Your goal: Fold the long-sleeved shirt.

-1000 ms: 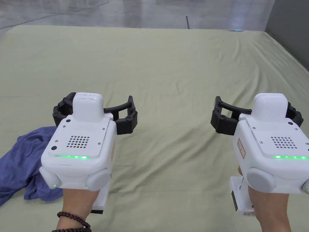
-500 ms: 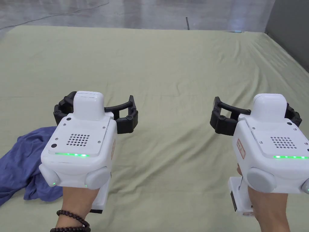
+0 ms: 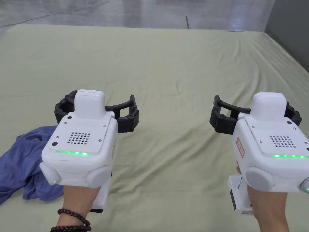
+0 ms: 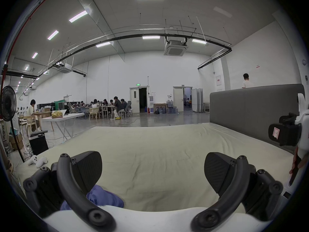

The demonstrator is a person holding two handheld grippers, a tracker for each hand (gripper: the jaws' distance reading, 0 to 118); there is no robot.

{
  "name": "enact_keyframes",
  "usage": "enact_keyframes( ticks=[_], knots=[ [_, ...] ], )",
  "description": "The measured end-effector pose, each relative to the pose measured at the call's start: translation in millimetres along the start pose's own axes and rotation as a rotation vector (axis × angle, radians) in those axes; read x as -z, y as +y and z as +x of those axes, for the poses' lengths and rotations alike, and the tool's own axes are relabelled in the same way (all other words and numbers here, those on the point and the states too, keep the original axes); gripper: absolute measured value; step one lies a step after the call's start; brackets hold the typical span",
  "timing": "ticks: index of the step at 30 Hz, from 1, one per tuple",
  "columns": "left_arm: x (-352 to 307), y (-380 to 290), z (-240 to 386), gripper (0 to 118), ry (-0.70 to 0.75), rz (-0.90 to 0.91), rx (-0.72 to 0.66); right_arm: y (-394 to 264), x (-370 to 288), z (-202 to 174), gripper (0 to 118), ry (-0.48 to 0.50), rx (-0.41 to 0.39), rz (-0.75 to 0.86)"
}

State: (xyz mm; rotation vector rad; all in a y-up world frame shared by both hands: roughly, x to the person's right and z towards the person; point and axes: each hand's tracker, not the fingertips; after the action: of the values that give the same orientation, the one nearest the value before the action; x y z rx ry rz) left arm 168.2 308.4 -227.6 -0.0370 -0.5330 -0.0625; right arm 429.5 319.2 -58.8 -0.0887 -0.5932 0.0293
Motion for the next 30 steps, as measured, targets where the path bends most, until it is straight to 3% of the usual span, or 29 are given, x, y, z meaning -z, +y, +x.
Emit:
enact_keyframes(
  ticks=[13, 19, 30],
  knots=[
    [-1.5, -0.1, 0.5, 118, 0.014, 0.009, -0.012, -0.8, -0.6, -1.7, 118, 0.012, 0.021, -0.022],
    [-2.9, -4.0, -0.6, 118, 0.006, 0.010, -0.004, -0.5, -1.4, -4.0, 118, -0.018, -0.020, -0.015],
    [-1.9, -1.2, 1.4, 118, 0.026, 0.001, -0.019, 1.9, -3.3, 0.7, 118, -0.047, 0.007, -0.045]
  ],
)
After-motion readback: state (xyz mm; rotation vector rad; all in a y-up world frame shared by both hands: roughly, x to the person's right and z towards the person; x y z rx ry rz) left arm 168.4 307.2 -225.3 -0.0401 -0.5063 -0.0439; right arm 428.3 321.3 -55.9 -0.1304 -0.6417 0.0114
